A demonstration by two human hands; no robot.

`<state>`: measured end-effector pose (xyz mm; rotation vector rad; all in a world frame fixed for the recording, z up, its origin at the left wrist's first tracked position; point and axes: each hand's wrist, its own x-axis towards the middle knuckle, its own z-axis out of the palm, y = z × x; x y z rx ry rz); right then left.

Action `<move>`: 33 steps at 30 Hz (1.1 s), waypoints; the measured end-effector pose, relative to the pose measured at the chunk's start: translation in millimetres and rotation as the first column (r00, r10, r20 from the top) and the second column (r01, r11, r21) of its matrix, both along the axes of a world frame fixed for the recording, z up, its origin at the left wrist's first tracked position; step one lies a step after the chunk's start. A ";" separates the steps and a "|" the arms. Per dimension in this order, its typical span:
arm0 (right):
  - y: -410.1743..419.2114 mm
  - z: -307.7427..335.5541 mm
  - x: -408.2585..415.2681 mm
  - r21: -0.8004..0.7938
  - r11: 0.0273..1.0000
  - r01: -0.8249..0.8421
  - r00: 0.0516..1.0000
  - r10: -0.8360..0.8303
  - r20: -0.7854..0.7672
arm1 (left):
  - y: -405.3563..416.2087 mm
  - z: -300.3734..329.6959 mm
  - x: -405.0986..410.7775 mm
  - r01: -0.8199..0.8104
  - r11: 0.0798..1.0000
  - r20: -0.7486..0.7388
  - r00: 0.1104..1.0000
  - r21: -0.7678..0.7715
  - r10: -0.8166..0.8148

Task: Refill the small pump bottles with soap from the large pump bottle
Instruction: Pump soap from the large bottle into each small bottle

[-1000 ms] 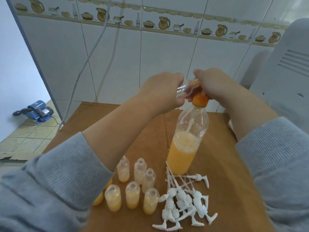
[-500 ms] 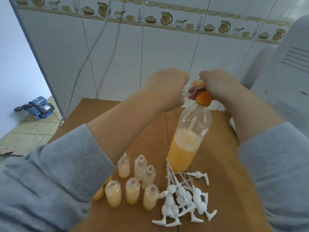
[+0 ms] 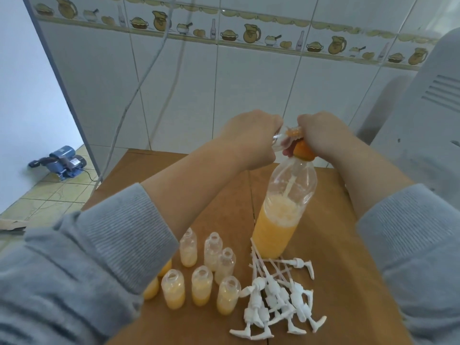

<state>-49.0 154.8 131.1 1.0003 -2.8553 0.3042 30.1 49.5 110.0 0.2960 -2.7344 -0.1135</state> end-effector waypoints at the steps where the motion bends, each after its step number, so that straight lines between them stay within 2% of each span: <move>1: -1.4 -2.2 0.9 -0.011 1.000 -0.009 0.999 0.009 0.039 | -0.5 -0.8 -0.1 0.005 1.000 0.009 1.000 0.009 -0.005; 2: -2.1 -1.9 -0.1 -0.017 1.000 -0.025 0.998 0.026 0.061 | -1.0 -0.7 0.2 0.015 1.000 0.015 1.000 0.011 -0.015; 4: -1.7 2.4 -4.4 -0.138 0.990 -0.008 0.984 0.032 0.176 | -1.1 3.0 1.8 0.045 0.998 0.023 0.999 0.038 -0.046; 7: 6.0 15.7 -3.6 -0.302 0.953 0.017 0.946 0.082 0.313 | -0.7 12.2 4.1 0.078 0.985 0.019 0.997 0.155 -0.081; 9: 5.4 16.5 -7.3 -0.220 0.975 -0.026 0.958 0.087 0.274 | -0.8 14.0 3.5 0.079 0.979 0.022 0.996 0.186 -0.085; 12: 0.9 7.9 -7.7 0.025 0.999 -0.042 0.999 0.041 0.008 | -1.0 5.7 0.0 0.062 0.978 0.033 0.997 0.198 -0.070; 14: -0.6 0.8 -8.8 0.127 0.992 -0.018 0.997 0.027 -0.075 | -0.4 -0.2 -1.7 0.063 0.976 0.060 0.995 0.208 -0.077; 16: 1.1 -3.6 -11.9 0.158 0.987 -0.032 0.998 0.040 -0.044 | 0.0 -0.6 -1.1 0.058 0.973 0.103 0.991 0.223 -0.083; 19: 3.4 0.6 -18.8 0.003 0.998 -0.058 0.997 0.058 0.057 | 0.4 8.3 1.4 0.055 0.954 0.134 0.986 0.294 -0.098; 22: 2.8 6.2 -23.3 -0.085 0.994 -0.072 0.996 0.076 0.046 | 1.3 14.6 3.3 0.060 0.933 0.130 0.985 0.354 -0.113; 24: 0.6 4.6 -19.1 -0.045 0.998 -0.033 0.999 0.032 -0.005 | 0.3 14.0 2.6 0.052 0.936 0.133 0.986 0.349 -0.105; 26: -3.9 -0.8 -15.6 0.091 0.996 -0.015 0.991 0.027 -0.132 | -0.8 10.6 2.5 0.040 0.936 0.151 0.984 0.350 -0.098; 28: -5.0 -4.1 -13.0 0.173 0.985 0.000 0.992 0.022 -0.127 | -0.9 7.1 3.0 0.032 0.944 0.177 0.980 0.328 -0.095; 30: -4.4 -4.9 -14.1 0.167 0.986 -0.012 0.996 0.026 -0.081 | -0.8 5.1 3.4 0.034 0.952 0.185 0.978 0.305 -0.094; 33: 4.6 2.8 -13.8 0.063 0.995 -0.074 0.997 0.074 -0.009 | 2.3 7.6 2.2 0.046 0.961 0.144 0.986 0.274 -0.088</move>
